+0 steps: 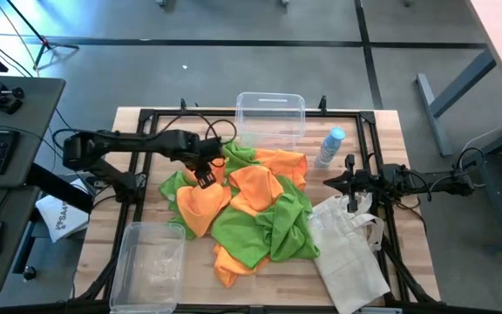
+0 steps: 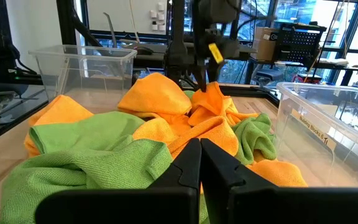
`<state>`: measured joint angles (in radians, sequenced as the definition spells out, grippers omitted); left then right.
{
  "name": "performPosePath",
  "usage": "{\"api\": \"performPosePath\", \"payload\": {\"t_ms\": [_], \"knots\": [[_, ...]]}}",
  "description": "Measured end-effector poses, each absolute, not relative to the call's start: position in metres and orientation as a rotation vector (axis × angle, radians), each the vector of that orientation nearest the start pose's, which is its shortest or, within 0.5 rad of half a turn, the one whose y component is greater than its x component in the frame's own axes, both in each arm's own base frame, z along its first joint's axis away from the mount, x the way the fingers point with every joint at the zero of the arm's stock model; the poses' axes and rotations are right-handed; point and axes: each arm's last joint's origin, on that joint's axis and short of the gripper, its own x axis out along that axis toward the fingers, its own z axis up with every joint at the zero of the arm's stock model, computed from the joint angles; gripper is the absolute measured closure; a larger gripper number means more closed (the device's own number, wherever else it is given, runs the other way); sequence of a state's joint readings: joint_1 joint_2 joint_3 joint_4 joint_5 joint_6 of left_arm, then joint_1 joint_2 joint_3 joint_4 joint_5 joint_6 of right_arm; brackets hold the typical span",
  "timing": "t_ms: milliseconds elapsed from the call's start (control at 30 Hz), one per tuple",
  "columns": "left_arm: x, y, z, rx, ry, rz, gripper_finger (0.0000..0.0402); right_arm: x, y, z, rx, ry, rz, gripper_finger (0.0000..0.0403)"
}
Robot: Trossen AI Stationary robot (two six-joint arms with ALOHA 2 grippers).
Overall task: Sort microfiber towel by color & place in baskets
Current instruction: Put the orange microfiber towel into the bottom transparent bin
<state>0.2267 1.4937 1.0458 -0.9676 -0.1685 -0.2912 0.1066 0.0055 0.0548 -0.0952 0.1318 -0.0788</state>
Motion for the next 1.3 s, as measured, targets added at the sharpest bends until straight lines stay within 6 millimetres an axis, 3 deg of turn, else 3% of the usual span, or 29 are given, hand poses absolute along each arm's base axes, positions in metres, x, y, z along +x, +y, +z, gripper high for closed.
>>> {"api": "performPosePath", "payload": {"t_ms": [133, 333, 567, 767, 1100, 1300], "knots": [[0.257, 0.065, 0.212, -0.273, 1.400, 0.529, 0.0301, 0.094, 0.006, 0.173, -0.085, 0.046, -0.024, 0.0402], [0.255, 0.064, 0.215, -0.296, 1.382, 0.547, 0.0392, 0.094, 0.006, 0.173, -0.084, 0.046, -0.023, 0.0402], [0.245, 0.062, 0.234, -0.340, 1.293, 0.575, 0.0400, 0.094, 0.006, 0.173, -0.084, 0.047, -0.024, 0.0402], [0.224, 0.053, 0.271, -0.370, 1.127, 0.559, 0.0401, 0.094, 0.006, 0.173, -0.085, 0.047, -0.024, 0.0402], [0.188, 0.031, 0.358, -0.298, 0.778, 0.428, 0.0401, 0.094, 0.006, 0.173, -0.085, 0.046, -0.023, 0.0402], [0.178, 0.016, 0.393, -0.311, 0.713, 0.365, 0.0401, 0.094, 0.006, 0.173, -0.084, 0.047, -0.023, 0.0402]]}}
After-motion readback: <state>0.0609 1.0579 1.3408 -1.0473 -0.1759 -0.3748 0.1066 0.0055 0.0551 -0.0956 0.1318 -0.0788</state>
